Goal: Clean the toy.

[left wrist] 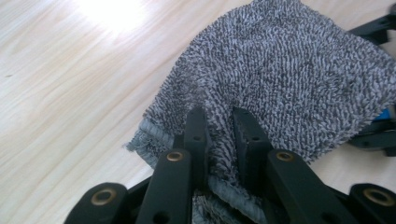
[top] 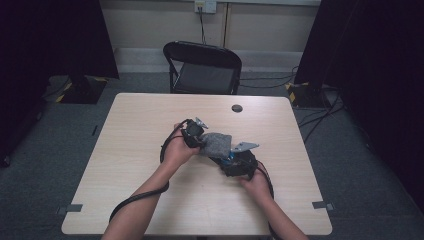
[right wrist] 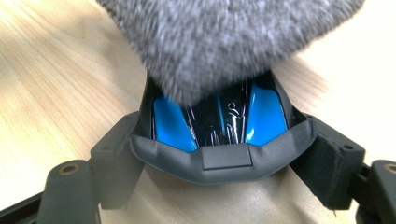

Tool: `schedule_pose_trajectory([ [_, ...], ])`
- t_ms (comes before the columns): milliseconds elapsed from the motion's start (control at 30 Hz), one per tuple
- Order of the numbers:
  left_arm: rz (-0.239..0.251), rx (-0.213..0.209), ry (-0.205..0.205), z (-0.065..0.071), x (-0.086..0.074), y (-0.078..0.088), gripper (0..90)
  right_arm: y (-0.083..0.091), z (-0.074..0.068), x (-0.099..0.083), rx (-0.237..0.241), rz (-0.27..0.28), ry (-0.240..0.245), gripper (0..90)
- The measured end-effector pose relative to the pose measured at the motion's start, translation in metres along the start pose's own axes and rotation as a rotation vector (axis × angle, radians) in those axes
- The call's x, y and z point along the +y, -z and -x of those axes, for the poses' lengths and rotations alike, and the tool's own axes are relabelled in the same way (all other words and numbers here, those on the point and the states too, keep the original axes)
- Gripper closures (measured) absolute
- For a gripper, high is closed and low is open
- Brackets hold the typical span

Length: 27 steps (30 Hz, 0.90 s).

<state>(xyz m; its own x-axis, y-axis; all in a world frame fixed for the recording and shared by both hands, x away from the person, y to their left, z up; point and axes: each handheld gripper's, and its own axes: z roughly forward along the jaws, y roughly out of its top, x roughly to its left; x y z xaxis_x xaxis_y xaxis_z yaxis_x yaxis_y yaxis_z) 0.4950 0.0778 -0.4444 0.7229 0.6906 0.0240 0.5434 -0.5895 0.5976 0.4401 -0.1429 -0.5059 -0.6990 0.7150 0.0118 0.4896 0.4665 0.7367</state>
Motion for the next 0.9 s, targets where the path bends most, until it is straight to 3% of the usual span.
schedule_pose_trajectory([
  [900, -0.037, 0.083, 0.113, -0.041, -0.017, -0.003, 77.5, 0.0, 0.0, 0.0, 0.0, 0.0, -0.001, 23.1],
])
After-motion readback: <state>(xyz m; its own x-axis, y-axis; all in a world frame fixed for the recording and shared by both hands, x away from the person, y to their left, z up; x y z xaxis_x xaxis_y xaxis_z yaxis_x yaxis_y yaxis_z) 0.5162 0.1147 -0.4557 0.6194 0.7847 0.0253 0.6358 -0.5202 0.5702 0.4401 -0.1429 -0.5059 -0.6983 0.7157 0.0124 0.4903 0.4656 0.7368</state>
